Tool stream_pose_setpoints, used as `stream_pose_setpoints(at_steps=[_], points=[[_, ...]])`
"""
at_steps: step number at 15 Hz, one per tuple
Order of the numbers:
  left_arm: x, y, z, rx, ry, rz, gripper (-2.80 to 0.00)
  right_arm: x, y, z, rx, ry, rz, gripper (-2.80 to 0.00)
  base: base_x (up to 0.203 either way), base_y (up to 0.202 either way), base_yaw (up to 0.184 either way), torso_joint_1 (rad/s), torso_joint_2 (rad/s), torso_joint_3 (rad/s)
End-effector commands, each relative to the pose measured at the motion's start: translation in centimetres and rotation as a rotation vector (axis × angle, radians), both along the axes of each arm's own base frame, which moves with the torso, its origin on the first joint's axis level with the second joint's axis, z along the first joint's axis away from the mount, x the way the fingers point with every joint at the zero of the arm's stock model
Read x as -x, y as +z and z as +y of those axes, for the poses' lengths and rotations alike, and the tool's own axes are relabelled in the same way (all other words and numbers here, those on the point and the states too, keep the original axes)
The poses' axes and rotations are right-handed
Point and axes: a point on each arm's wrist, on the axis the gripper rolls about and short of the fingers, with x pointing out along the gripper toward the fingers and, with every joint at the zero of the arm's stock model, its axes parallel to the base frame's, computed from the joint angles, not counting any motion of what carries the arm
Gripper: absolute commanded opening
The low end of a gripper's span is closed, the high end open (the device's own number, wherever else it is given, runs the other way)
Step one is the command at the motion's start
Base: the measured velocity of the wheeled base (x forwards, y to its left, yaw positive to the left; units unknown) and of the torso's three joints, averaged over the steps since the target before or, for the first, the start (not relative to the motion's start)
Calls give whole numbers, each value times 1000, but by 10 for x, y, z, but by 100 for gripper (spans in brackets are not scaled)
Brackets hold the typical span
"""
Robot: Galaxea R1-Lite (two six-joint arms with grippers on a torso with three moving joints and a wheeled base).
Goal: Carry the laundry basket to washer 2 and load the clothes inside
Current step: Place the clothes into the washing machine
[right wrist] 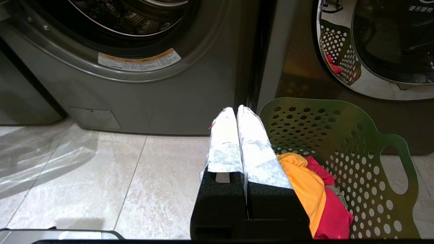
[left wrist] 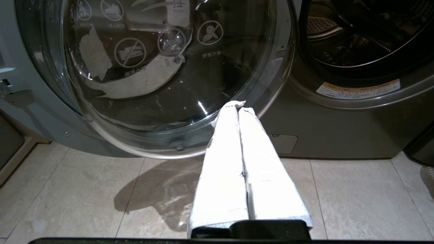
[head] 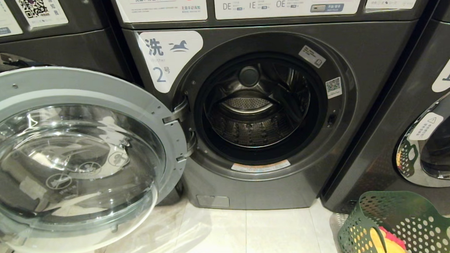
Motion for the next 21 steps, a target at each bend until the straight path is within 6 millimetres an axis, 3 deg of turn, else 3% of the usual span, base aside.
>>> stream_pose_setpoints(at_steps=[1,21], points=[[-3,-11,0,-1,-1,41,-280,0,0,0,-1,0,-1,-280,0,0,0,2,2,-105],[-3,-11,0,1,1,38,-280,0,0,0,6,1,-2,-280,0,0,0,3,2,-168]])
